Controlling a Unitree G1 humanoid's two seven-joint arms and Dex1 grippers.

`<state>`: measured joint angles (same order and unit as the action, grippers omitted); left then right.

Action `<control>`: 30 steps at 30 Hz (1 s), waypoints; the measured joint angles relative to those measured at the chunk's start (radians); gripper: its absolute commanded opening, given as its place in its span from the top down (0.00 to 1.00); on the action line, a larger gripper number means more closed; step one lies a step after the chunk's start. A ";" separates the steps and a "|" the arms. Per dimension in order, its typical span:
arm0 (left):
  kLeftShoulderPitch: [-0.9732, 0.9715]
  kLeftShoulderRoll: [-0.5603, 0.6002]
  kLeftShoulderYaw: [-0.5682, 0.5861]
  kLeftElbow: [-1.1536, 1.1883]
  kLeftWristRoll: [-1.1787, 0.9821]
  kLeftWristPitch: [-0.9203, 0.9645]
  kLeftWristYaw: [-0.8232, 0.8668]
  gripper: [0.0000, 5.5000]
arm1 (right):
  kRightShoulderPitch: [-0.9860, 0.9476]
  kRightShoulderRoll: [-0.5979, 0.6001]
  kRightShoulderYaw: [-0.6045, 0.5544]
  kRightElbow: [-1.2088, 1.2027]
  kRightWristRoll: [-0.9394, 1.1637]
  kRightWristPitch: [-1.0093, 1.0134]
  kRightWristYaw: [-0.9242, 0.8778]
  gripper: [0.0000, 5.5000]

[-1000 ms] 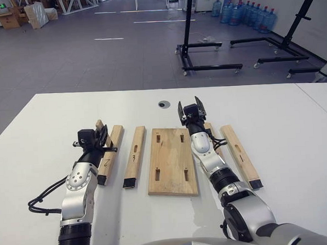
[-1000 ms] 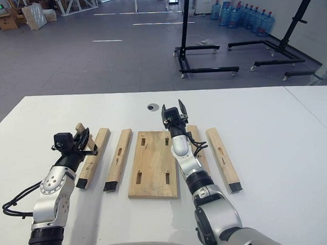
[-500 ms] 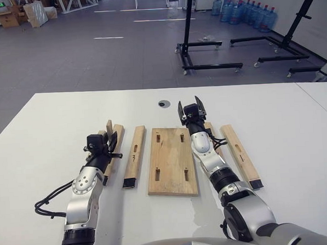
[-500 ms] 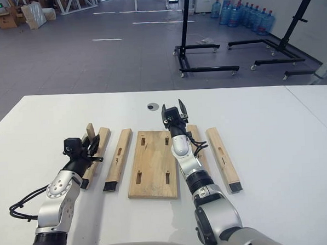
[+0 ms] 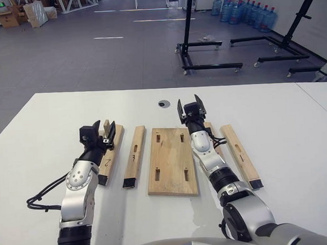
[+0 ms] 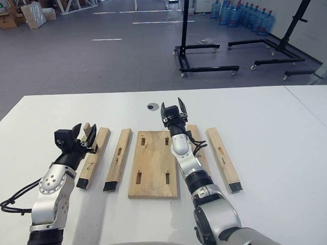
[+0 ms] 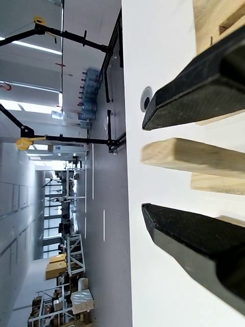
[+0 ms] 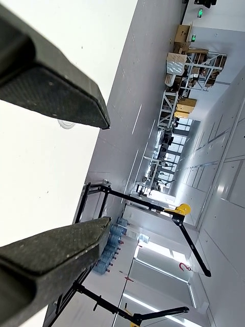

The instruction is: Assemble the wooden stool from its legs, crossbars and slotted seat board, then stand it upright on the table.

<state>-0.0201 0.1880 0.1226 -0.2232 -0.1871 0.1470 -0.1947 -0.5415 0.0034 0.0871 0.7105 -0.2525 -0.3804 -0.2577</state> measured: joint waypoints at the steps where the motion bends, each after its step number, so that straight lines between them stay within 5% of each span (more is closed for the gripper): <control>1: -0.005 0.000 0.003 -0.010 -0.001 0.000 0.000 0.52 | 0.000 0.003 0.000 -0.001 0.000 0.000 0.000 0.42; 7: -0.049 0.010 0.014 -0.083 -0.021 0.006 0.000 0.52 | 0.000 0.010 0.007 -0.013 -0.001 -0.003 0.002 0.42; 19: -0.464 0.122 0.036 0.054 -0.022 0.174 0.000 0.52 | -0.027 0.023 0.019 0.026 -0.001 -0.018 -0.006 0.42; 30: -0.410 0.080 -0.044 0.500 0.070 -0.128 -0.021 0.52 | -0.028 0.029 0.010 0.030 0.020 -0.038 0.010 0.42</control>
<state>-0.4297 0.2675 0.0784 0.2768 -0.1168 0.0190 -0.2157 -0.5692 0.0323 0.0972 0.7401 -0.2322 -0.4182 -0.2475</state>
